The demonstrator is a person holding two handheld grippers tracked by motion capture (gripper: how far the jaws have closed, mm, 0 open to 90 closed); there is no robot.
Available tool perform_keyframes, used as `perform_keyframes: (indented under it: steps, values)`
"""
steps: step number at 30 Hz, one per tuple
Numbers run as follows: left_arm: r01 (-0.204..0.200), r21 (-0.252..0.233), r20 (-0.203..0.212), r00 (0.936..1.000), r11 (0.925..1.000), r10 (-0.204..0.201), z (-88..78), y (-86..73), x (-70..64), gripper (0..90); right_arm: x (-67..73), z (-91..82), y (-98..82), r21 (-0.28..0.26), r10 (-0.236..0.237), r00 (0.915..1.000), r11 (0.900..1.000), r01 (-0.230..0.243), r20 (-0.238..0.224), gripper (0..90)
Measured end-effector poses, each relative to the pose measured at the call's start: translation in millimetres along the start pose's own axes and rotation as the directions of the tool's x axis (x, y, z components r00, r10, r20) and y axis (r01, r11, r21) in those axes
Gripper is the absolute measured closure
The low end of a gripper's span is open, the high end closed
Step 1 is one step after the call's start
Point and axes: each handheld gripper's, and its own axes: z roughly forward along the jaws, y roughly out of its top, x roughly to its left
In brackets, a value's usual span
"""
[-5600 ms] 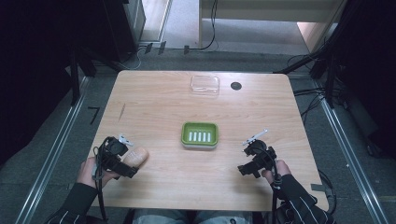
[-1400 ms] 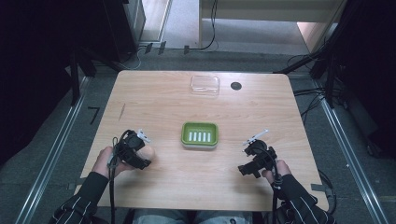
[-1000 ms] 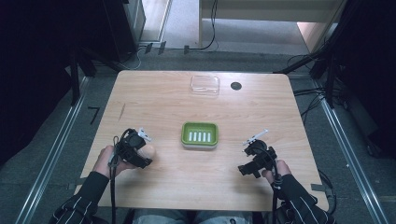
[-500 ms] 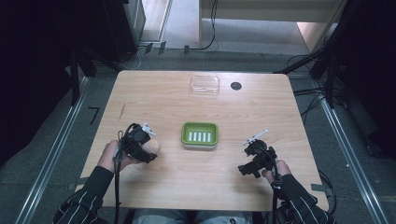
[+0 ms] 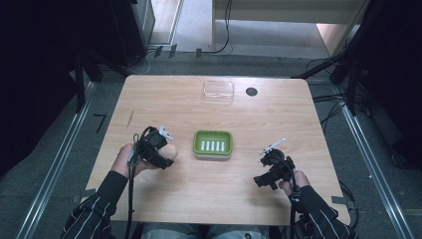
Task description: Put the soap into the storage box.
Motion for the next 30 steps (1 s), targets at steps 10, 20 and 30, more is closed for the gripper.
perform_keyframes:
  steps: [10,20,30]
  values:
    - [-0.015,-0.002,0.006,0.9999,0.9999,0.015,3.7,11.3,1.5,33.8,-0.1,0.2,0.2,-0.001,0.005,1.0000,1.000,-0.005,0.001,14.1]
    - [-0.023,-0.013,0.009,0.9997,0.9997,0.023,2.9,20.2,5.1,33.8,-0.1,0.2,0.4,0.006,0.004,1.0000,1.000,-0.004,0.003,14.1]
    - [-0.041,-0.008,0.015,0.9991,0.9991,0.041,7.0,30.5,7.6,33.8,0.0,0.1,0.3,0.007,0.006,1.0000,1.000,-0.006,0.004,14.1]
